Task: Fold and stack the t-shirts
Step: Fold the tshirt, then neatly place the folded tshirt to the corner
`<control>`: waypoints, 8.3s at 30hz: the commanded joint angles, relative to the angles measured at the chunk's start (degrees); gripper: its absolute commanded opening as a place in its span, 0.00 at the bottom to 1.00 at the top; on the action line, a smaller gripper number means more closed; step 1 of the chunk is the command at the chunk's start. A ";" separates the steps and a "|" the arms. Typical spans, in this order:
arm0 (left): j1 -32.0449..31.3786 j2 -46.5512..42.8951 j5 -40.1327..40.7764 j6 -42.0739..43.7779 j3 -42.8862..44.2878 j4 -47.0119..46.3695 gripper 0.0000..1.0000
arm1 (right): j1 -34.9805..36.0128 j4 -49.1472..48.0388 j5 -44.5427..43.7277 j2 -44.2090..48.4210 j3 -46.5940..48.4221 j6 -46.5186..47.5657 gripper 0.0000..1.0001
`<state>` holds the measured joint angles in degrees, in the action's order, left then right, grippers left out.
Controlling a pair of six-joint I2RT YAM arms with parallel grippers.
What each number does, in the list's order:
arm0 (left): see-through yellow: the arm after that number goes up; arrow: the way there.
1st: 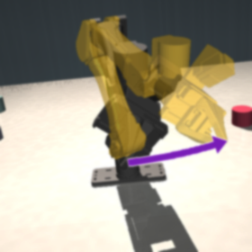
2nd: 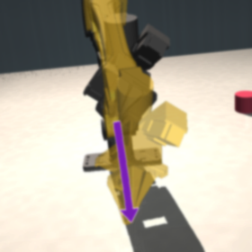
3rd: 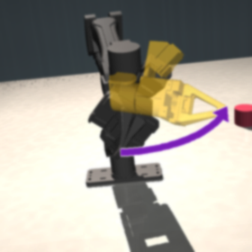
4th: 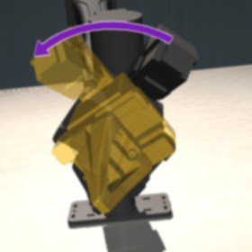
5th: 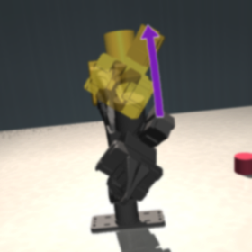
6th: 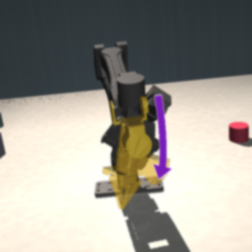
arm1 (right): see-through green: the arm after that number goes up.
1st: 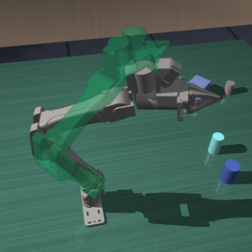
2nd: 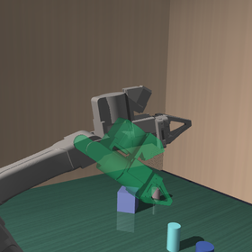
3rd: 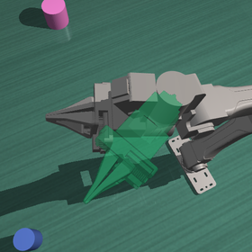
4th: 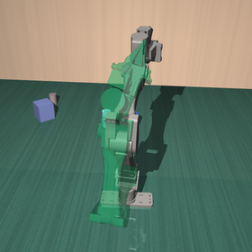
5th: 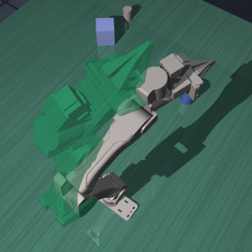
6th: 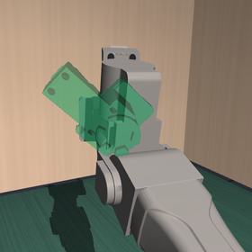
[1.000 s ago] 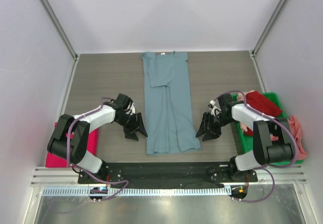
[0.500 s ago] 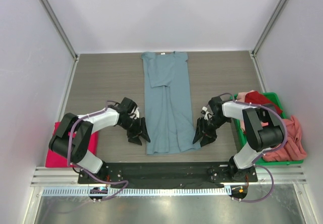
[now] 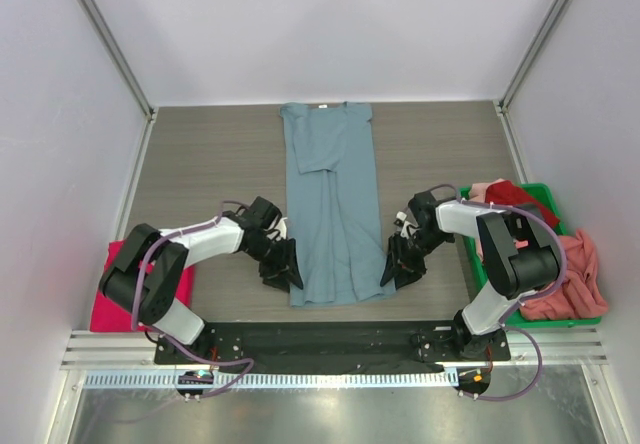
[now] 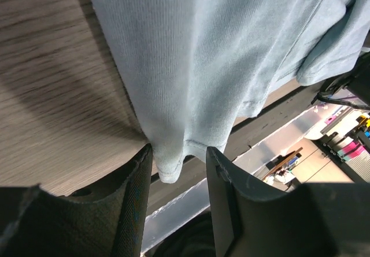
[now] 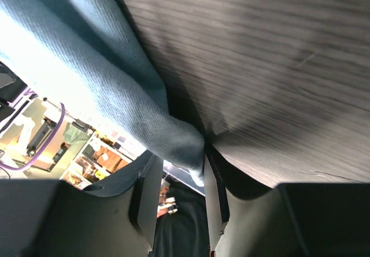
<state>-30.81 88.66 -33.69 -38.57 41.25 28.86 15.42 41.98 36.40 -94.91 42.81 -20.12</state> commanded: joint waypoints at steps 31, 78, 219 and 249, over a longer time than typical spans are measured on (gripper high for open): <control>10.58 6.60 4.60 13.52 33.18 7.26 0.00 | -3.29 -1.28 3.15 -1.40 32.41 5.62 0.01; 15.16 31.95 28.76 22.84 70.03 8.66 0.49 | -4.52 -5.86 -8.63 -29.56 73.83 16.25 0.43; 23.51 48.79 -1.55 18.36 84.96 1.73 0.82 | -12.79 -15.61 16.16 -42.36 82.17 2.54 0.50; 21.85 67.60 -23.61 0.95 84.95 -17.17 0.63 | -10.23 -10.16 9.22 -49.93 81.91 7.99 0.51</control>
<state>-7.49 153.12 -56.18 -36.16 126.21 12.25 5.19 31.64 46.50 -145.40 124.07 -13.61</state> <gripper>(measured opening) 0.636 0.507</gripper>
